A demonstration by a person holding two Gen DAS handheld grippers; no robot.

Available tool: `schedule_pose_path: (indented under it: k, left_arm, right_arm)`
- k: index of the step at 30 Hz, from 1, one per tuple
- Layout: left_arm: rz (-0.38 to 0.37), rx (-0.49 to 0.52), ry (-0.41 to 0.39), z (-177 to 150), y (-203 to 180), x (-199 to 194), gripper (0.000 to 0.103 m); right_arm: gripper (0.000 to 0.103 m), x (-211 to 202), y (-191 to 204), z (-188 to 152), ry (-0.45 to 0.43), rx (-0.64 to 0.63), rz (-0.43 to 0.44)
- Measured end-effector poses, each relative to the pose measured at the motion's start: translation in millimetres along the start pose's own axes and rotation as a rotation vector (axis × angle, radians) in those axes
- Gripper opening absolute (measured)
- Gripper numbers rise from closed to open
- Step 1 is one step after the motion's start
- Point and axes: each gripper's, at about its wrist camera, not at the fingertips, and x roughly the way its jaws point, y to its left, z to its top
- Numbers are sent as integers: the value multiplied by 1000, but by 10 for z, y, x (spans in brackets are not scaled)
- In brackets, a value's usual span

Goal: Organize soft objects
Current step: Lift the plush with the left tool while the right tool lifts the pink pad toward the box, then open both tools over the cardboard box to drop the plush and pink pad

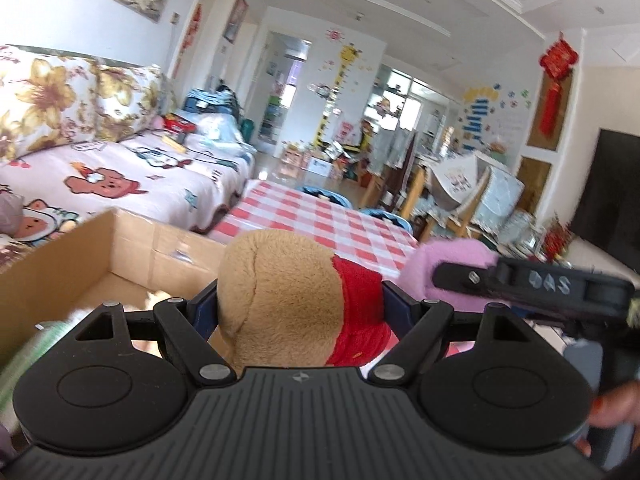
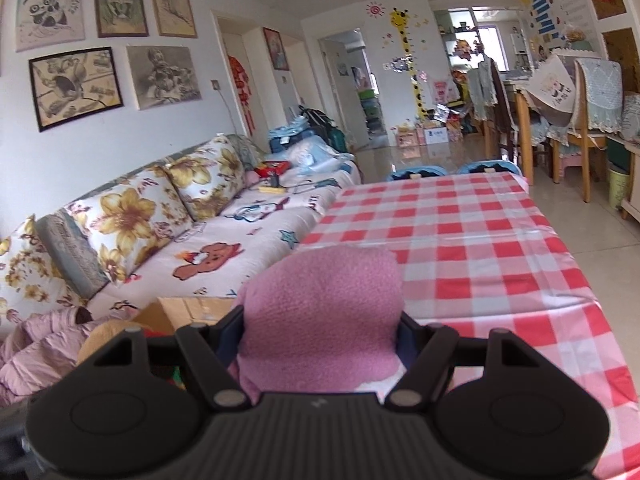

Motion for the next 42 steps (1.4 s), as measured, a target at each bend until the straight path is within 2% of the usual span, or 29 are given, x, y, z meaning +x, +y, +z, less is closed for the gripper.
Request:
schedule_pose_path:
  k: [11,15,20,26,31,34,36,42]
  left_arm:
    - [172,-61,-69,387,464,33,100]
    - [205,-92,-66,419,521,138,100]
    - [230,-135,-51,376,560,203,101]
    - [266,-148,-18,326,583,184,101]
    - [282,-141,0,349,558,196,101]
    - [301,-121,7,354,557,206,102]
    - [319,-113,10,354,563,199,103]
    - [335,-123,-2,388,613,130,102]
  right_arm:
    - [73,299,462,34,-4,-101,102]
    - [73,442,687,-4,4,-163,154]
    - [73,702,881,-64,31,-254,179]
    - [73,1032,965,-158,84,-317,194]
    - [74,1151,972,-225,105,-331,207]
    - [78,1178,1023,-250,105,-362,213]
    - [87,1181,1014,-276,101,-356,223]
    - [90,1083,926,-256,98,-304,222]
